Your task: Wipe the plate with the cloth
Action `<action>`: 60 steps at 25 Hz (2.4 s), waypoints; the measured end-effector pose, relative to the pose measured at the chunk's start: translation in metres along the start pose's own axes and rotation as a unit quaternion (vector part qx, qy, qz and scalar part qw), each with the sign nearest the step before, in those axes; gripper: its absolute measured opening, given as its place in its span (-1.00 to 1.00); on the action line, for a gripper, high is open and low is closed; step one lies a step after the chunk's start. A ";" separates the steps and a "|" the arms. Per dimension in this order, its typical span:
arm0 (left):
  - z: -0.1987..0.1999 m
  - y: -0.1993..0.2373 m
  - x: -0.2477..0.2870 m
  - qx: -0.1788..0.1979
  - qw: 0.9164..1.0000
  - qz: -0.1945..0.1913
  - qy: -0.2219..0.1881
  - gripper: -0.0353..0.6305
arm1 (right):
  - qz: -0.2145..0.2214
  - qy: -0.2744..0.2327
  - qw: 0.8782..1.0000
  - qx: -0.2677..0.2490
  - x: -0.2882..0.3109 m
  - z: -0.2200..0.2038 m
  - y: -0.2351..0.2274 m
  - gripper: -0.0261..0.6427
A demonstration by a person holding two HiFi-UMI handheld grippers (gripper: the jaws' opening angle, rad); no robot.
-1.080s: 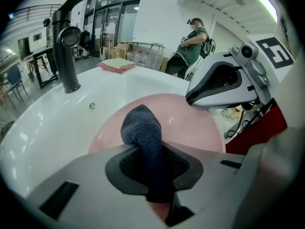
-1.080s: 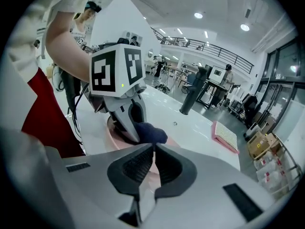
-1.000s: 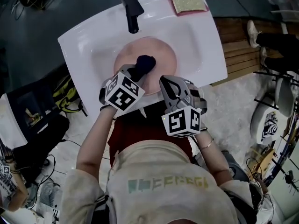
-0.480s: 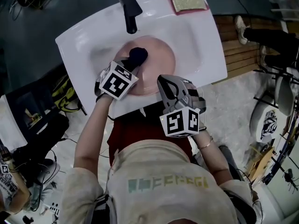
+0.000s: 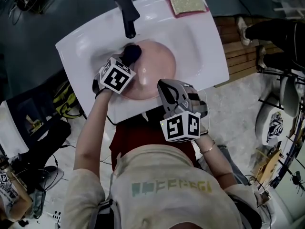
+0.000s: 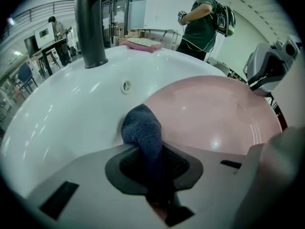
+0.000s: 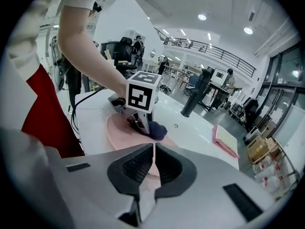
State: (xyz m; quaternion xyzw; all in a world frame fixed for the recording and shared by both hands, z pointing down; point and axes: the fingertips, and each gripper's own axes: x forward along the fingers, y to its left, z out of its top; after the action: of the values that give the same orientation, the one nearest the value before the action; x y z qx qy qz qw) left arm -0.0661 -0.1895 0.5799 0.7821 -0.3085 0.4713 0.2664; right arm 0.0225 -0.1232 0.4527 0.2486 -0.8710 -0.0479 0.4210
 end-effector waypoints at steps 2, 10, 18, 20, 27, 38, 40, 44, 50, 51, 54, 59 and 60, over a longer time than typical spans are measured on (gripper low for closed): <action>-0.001 0.009 -0.003 0.002 1.000 0.017 -0.009 -0.65 | 0.001 0.005 1.000 -0.004 0.003 -0.002 0.005 -0.81; 0.052 -0.013 -0.049 0.017 0.993 0.018 -0.113 -0.65 | -0.004 0.012 1.000 -0.013 0.001 -0.007 0.006 -0.80; 0.073 -0.099 -0.057 0.068 0.981 -0.171 -0.069 -0.65 | -0.007 0.005 1.000 -0.023 -0.004 -0.005 0.011 -0.81; 0.068 -0.112 -0.052 0.098 0.977 -0.186 -0.039 -0.65 | -0.008 0.003 1.000 -0.021 -0.008 -0.006 0.010 -0.80; 0.039 -0.129 -0.035 0.144 0.966 -0.212 0.019 -0.65 | -0.003 -0.004 1.000 -0.016 -0.009 -0.006 0.012 -0.81; 0.052 -0.111 -0.014 0.133 0.979 -0.156 -0.004 -0.65 | -0.002 -0.007 1.000 -0.016 -0.015 -0.011 0.001 -0.81; 0.047 -0.099 -0.010 0.124 0.982 -0.143 -0.003 -0.65 | 0.001 -0.007 1.000 -0.016 -0.011 -0.008 0.005 -0.81; 0.042 -0.078 0.000 0.099 0.987 -0.124 0.001 -0.65 | 0.005 -0.005 1.000 -0.014 -0.004 -0.008 0.005 -0.81; 0.043 -0.057 0.006 0.075 0.993 -0.096 0.003 -0.65 | 0.001 -0.002 1.000 -0.010 -0.008 -0.008 0.002 -0.81; 0.040 -0.051 0.007 0.071 0.993 -0.092 0.003 -0.65 | 0.001 -0.001 1.000 -0.011 -0.006 -0.006 0.003 -0.81; 0.032 -0.037 0.012 0.068 0.994 -0.079 0.006 -0.65 | 0.001 0.001 1.000 -0.011 -0.001 -0.003 0.009 -0.81; 0.033 -0.021 0.021 0.087 0.995 -0.035 0.019 -0.65 | -0.003 0.002 1.000 -0.011 -0.003 -0.007 0.007 -0.81; 0.033 -0.018 0.022 0.091 0.995 -0.024 0.020 -0.65 | -0.004 0.003 1.000 -0.011 -0.003 -0.008 0.006 -0.81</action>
State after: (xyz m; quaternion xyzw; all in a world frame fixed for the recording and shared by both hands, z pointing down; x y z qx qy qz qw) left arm -0.0261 -0.2060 0.5841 0.8010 -0.2398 0.5063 0.2112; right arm 0.0277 -0.1153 0.4571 0.2472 -0.8683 -0.0587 0.4260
